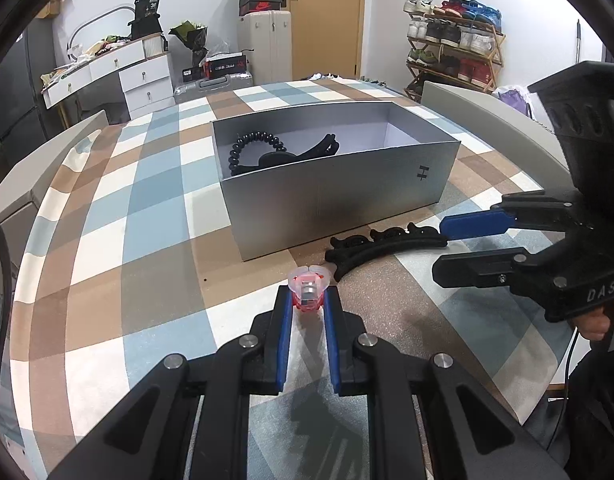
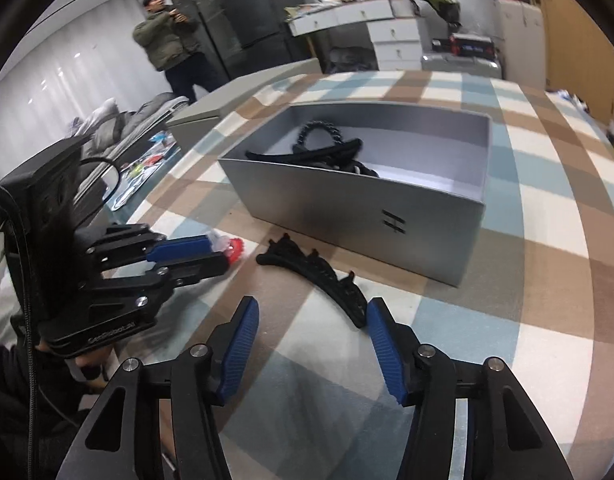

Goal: Organize jewelry
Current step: 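Grasp the last black claw clip with the right gripper while the left gripper holds the ring holder, then carry the claw clip and ring holder into the grey box and lower them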

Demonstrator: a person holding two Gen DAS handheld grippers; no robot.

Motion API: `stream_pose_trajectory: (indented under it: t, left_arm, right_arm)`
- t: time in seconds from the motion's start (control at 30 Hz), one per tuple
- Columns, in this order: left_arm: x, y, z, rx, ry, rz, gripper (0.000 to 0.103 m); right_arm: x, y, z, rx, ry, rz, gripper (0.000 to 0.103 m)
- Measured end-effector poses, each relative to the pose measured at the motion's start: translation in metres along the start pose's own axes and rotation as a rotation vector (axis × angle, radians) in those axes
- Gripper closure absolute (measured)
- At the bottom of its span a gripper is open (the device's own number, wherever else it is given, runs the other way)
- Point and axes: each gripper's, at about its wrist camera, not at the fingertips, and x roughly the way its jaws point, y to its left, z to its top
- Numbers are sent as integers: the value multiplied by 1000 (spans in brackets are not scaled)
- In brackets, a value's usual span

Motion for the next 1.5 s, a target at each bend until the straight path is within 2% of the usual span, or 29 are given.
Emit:
stream_pose_trajectory:
  t: [0.07,0.4,0.47,0.57,0.7,1.1,1.5]
  left_arm:
    - [0,1,0,-2,0,-1,92]
    - [0,1,0,-2,3,1,92]
    - [0,1,0,-1,4,-2,92]
    - [0,2,0,-2,4,-2,92]
    - [0,2,1,-3,3,-1,92]
    - [-1,2,1,-6,-5,-2,92]
    - [-8,5,4,-20,-40,-4,92]
  right_arm:
    - [2,0,2,-10,-3,-37,49]
    - [19,8,8,-75,24,-101,64]
    - [20,10,6,-93,23,-116,75]
    - [20,12,4,-119,16,-154,84]
    - [19,15,2,-147,12,-172,86]
    - [13,24,-1,-174,-4,-147,89]
    - [-8,23,4,-146,-84,-104,89]
